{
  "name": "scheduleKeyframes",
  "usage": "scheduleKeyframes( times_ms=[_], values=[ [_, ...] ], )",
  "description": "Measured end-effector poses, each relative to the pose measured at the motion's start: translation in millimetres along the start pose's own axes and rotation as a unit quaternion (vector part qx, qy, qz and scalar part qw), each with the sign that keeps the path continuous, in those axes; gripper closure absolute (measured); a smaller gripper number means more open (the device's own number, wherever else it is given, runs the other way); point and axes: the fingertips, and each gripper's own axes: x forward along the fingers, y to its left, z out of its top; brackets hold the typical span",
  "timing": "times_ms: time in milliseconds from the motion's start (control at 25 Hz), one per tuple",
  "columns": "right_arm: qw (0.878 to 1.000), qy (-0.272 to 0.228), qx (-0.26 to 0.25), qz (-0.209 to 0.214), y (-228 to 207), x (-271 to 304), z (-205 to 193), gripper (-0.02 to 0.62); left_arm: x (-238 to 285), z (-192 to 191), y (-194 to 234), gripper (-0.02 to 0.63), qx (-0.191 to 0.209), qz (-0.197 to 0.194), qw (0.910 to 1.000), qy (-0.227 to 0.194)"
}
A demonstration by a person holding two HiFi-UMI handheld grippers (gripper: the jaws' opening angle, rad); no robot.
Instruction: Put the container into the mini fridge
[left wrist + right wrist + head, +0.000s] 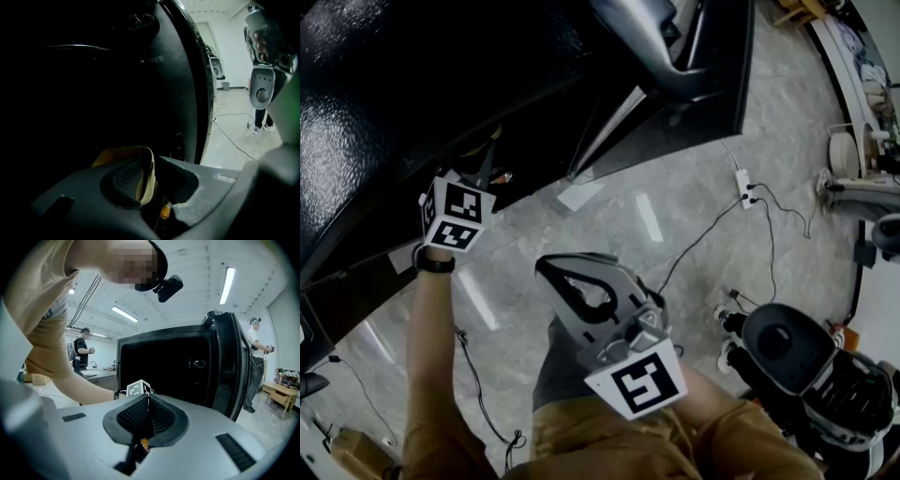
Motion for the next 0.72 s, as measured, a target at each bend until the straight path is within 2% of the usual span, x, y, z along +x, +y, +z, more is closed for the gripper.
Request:
scheduleKeyframes(
  times_ms=[80, 320, 520, 600, 720],
  values=[
    [1.000, -0.002, 0.000, 0.001, -0.3, -2.0, -0.2, 0.594, -1.6, 1.4, 1.7, 0.520, -0.005, 0.007, 0.9999, -0.005],
    [1.000, -0.008, -0.006, 0.005, -0.4, -14.0, 3.2, 0.594, -18.7, 14.0, -3.5, 0.523, -0.027, 0.028, 0.9990, -0.024],
    [1.000, -0.014, -0.019, 0.003, 16.8, -36.4, 28.1, 0.594, -59.6, 24.0, -2.5, 0.577, -0.034, 0.055, 0.9968, -0.046],
    [1.000, -0.016, -0.014, -0.003, 15.1, -44.1, 30.4, 0.594, -65.8, 31.7, -6.8, 0.603, -0.035, 0.054, 0.9967, -0.049],
    [1.000, -0.017, -0.007, 0.006, 18.5, -43.6, 31.2, 0.594, -79.6, 37.0, -18.3, 0.603, -0.038, 0.047, 0.9969, -0.052]
  ],
)
